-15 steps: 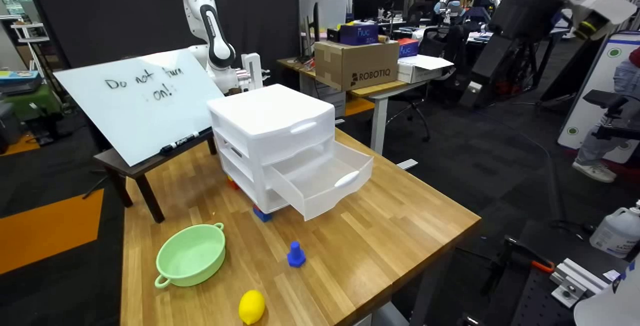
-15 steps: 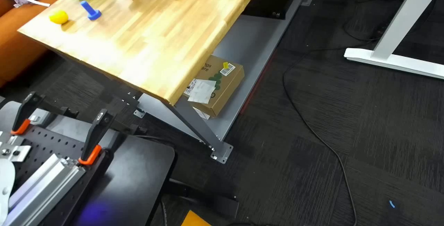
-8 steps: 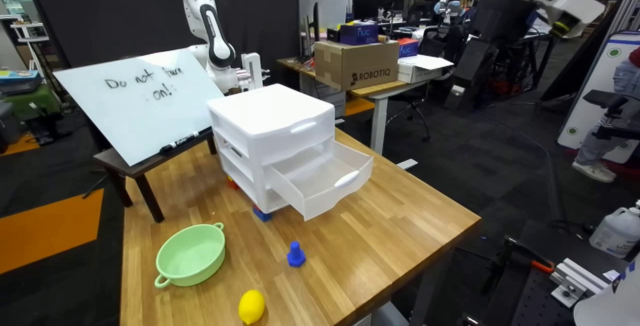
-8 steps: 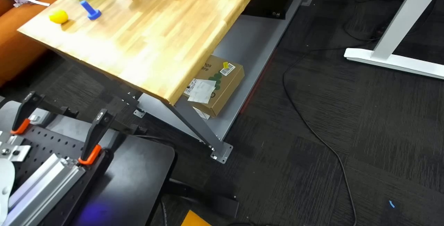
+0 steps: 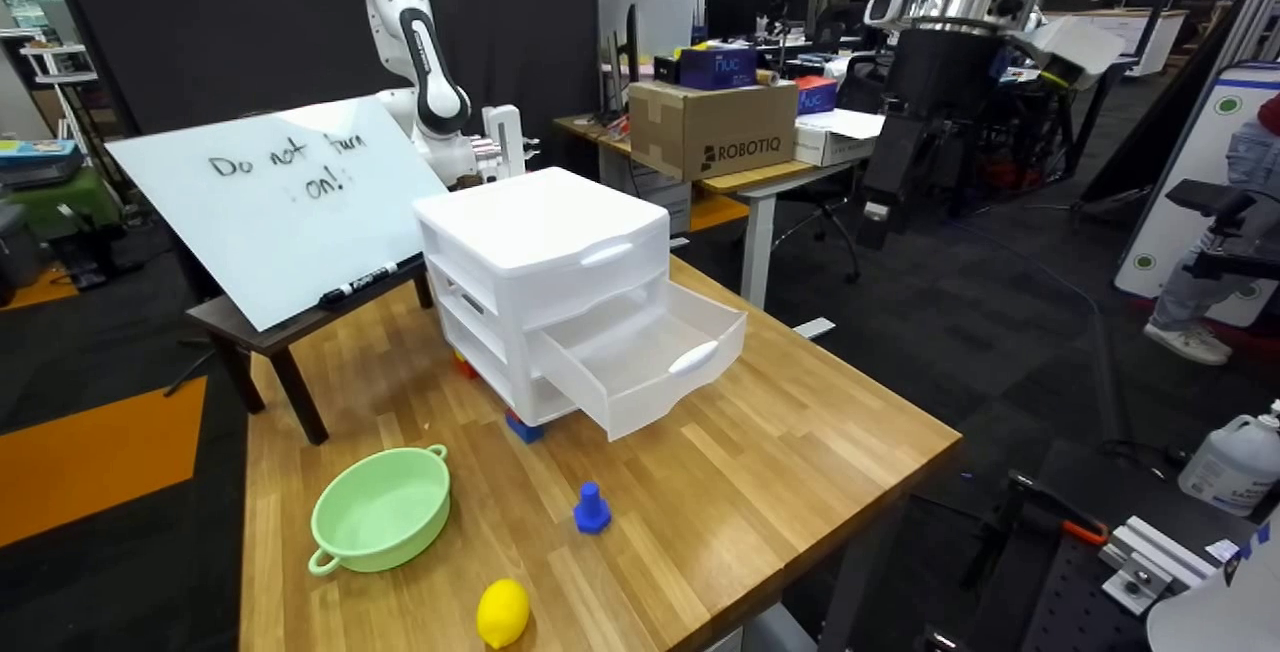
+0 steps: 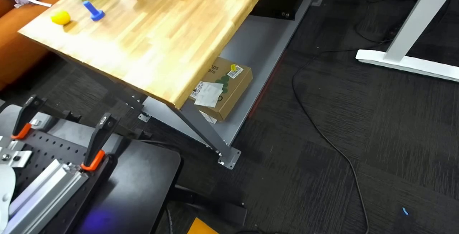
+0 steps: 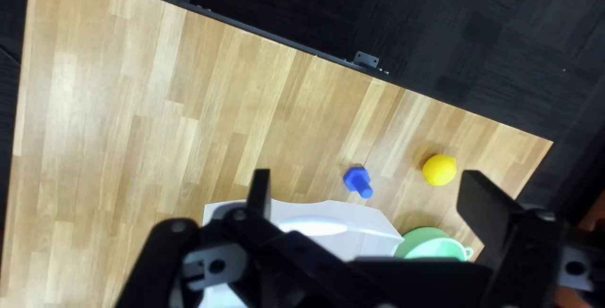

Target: Pick up the lemon from the green pot then place it inside the open drawer

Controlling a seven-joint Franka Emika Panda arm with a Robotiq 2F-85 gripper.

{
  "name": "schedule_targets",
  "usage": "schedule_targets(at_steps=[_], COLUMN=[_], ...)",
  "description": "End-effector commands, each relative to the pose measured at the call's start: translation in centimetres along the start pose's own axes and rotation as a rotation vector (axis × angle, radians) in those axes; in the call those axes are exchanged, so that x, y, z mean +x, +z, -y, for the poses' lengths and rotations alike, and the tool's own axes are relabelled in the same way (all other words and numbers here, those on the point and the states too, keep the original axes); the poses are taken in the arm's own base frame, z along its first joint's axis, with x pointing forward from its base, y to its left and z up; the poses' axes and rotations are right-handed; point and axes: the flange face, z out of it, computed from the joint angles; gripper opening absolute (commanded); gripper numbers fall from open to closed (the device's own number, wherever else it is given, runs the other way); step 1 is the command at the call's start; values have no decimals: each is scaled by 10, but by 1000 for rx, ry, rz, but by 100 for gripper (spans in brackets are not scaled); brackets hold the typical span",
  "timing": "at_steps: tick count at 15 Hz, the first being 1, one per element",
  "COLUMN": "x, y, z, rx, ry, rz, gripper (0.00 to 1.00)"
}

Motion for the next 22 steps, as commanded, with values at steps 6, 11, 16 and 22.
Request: schedule_targets(at_steps=[6,11,16,22], x=[5,43,96,113], y=[-3,-6,0,31], z=[4,26,23,27], rx=[17,-4,-94,-103], ry=[-26,-81,-37,-60], rz=[2,92,230,282], gripper=[100,100,100,100])
